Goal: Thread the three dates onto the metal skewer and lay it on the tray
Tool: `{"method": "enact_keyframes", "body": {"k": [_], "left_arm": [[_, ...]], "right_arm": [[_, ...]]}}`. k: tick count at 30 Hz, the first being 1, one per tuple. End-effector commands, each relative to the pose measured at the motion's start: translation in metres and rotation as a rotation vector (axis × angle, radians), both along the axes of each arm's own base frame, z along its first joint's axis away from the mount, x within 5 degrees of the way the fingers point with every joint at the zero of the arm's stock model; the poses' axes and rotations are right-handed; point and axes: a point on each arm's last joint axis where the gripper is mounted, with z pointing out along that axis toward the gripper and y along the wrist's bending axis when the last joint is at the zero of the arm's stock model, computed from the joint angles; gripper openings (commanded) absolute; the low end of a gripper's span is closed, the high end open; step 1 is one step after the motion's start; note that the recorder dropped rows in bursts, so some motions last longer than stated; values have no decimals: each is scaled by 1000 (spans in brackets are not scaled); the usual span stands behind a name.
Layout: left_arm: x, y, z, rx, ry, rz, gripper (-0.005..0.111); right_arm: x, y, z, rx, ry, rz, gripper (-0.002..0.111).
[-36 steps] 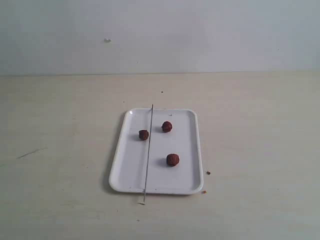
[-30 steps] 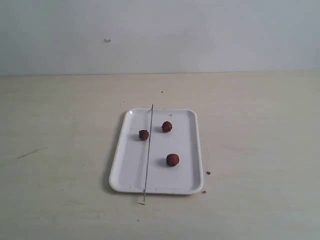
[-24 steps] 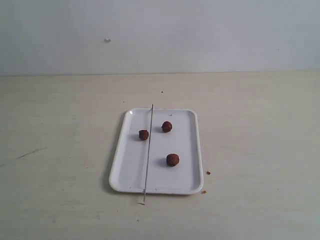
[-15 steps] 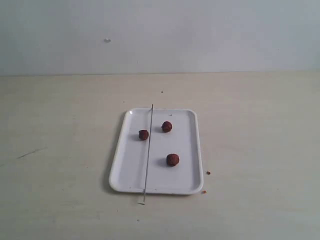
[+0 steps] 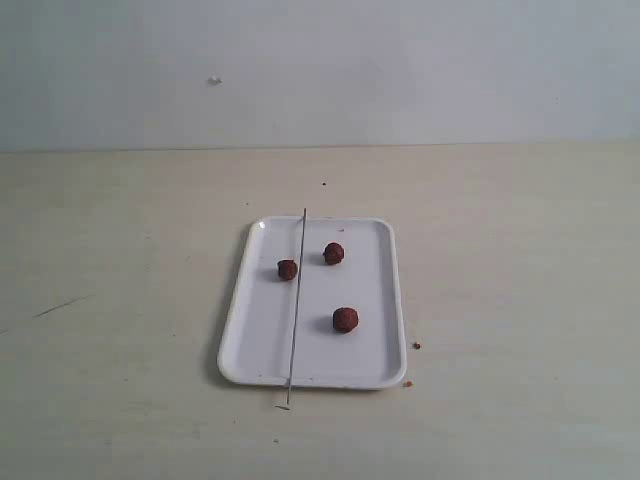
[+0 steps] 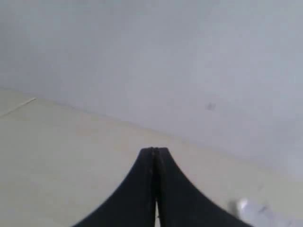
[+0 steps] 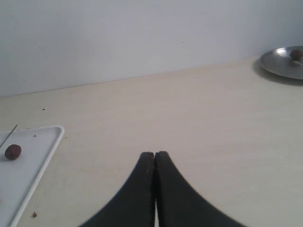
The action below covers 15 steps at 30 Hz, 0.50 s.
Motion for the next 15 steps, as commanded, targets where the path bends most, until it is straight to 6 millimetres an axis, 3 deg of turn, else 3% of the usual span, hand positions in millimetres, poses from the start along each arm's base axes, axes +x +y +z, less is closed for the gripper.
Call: {"method": "enact_keyframes", "body": {"k": [1,10,14,15], "left_arm": [[-2,4,12,-270,-148,22,0],[-12,15,39,-276,-475,109,0],[-15,17,44,-419,-564,81,0],[-23,18,61,-423,-682,70,0]], "right_arm": [[0,0,0,-9,-12,-4,0],[0,0,0,-9,-12,-4,0],[0,0,0,-9,-12,-4,0],[0,0,0,-9,-12,-4,0]]}}
